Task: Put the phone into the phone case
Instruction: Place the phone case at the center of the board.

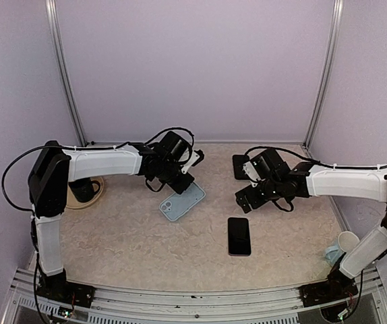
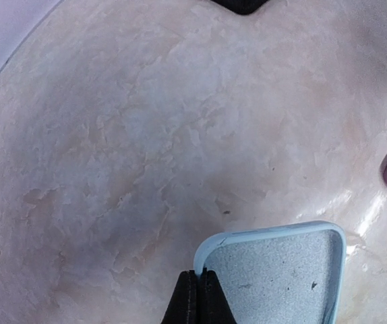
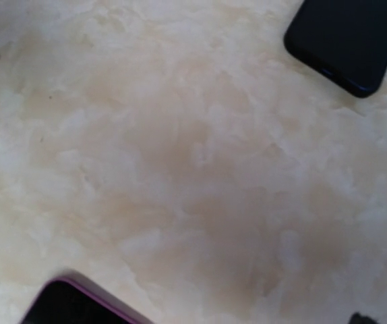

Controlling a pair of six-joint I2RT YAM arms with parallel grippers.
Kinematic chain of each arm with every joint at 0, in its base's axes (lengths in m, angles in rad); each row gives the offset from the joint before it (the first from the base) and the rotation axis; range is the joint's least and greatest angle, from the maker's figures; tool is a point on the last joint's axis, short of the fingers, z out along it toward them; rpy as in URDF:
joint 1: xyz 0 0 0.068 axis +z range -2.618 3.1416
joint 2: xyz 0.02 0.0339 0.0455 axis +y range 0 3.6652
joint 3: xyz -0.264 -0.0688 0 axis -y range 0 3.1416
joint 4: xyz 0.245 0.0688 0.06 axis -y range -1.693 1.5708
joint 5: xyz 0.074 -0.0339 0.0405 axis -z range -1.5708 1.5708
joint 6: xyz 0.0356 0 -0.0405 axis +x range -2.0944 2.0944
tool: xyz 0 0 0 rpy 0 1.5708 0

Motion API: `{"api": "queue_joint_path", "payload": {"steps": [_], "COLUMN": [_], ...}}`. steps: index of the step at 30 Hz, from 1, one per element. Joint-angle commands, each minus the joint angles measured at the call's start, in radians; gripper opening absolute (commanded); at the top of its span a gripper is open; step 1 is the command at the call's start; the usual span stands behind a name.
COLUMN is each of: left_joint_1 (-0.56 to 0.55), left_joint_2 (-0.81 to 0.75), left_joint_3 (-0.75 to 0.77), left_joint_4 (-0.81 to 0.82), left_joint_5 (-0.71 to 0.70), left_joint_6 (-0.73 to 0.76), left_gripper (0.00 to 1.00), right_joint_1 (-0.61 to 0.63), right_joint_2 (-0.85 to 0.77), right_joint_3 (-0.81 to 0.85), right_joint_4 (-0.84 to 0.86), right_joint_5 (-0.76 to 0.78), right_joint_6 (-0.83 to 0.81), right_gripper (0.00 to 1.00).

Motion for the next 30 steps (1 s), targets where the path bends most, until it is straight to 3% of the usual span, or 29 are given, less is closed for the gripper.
{"api": "queue_joint_path", "payload": {"steps": [1,10,19,22,30], "left_joint_1": [0.022,0.054,0.048,0.047,0.043], "left_joint_2": [0.055,0.070,0.123,0.124,0.128], "left_joint_3": [0.065,0.071,0.087,0.087,0.086], "left_joint_4": [-0.116,-0.111,-0.126,-0.122,-0.110], "left_joint_5": [0.024,0.117,0.115,0.110,0.071], "left_joint_6": [0.206,0.332,0.352,0.352,0.336], "left_gripper": [0.00,0.00,0.02,0.07,0.37], "right_joint_1": [-0.008,-0.009,-0.008,-0.007,-0.008], "right_joint_2": [-0.047,-0.076,-0.103,-0.107,-0.171], "right_joint_3": [-0.025,-0.055,-0.062,-0.069,-0.146], "right_joint_4": [0.004,-0.007,-0.053,-0.093,-0.125], "right_joint_5": [0.011,-0.004,-0.037,-0.018,-0.040], "right_joint_6": [-0.004,-0.006,-0.027,-0.013,0.044], "right_gripper": [1.00,1.00,1.00,1.00,1.00]}}
